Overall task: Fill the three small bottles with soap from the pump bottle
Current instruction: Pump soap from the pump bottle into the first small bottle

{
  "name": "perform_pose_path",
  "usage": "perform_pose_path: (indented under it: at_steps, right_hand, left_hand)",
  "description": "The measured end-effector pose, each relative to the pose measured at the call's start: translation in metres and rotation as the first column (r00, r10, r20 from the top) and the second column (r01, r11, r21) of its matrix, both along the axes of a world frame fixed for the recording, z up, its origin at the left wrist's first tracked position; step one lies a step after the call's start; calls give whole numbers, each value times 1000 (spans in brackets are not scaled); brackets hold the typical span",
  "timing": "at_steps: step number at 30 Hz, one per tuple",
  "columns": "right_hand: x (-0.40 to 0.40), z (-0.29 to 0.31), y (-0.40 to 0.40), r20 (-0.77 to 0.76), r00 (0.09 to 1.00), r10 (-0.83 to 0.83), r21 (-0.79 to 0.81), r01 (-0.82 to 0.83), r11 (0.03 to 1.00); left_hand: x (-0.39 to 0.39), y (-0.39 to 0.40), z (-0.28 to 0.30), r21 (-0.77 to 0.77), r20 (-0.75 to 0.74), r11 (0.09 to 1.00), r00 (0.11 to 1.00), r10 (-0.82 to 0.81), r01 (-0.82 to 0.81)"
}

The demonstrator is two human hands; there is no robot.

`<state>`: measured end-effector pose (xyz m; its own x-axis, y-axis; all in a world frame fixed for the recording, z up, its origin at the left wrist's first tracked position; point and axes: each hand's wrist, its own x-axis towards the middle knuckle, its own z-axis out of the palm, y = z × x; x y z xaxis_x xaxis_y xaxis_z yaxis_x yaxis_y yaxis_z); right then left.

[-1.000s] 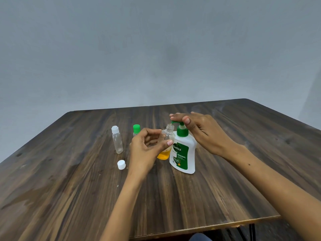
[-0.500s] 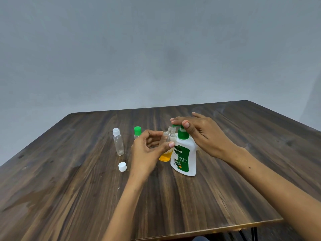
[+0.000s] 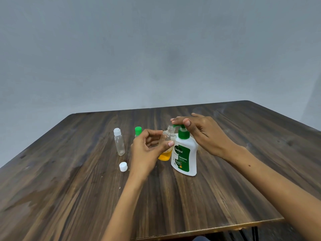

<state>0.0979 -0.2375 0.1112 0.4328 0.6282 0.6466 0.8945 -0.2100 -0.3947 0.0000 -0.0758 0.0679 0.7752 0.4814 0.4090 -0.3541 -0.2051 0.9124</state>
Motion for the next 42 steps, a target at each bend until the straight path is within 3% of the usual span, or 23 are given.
perform_pose_path:
  at_steps: [22,29,36,42]
  right_hand:
    - [-1,-6,-1,1,1000,-6,-1,6,1000]
    - [0,-2,-2,94,995,-24,-60,29,998]
    - [-1,-9,-2,90,996,-23,-30,26,999]
    - [-3,0,-5,249,968,-43,-166,86,982]
  left_hand:
    - [0,0,-2,1,-6,1000,1000,-2,2]
    - [-2,0,2,2,0,1000,1000,-6,6]
    - [-2,0,0,8,-4,1000,1000,2,-2]
    - [-4,1,1,12,-4,1000,1000,12,-12]
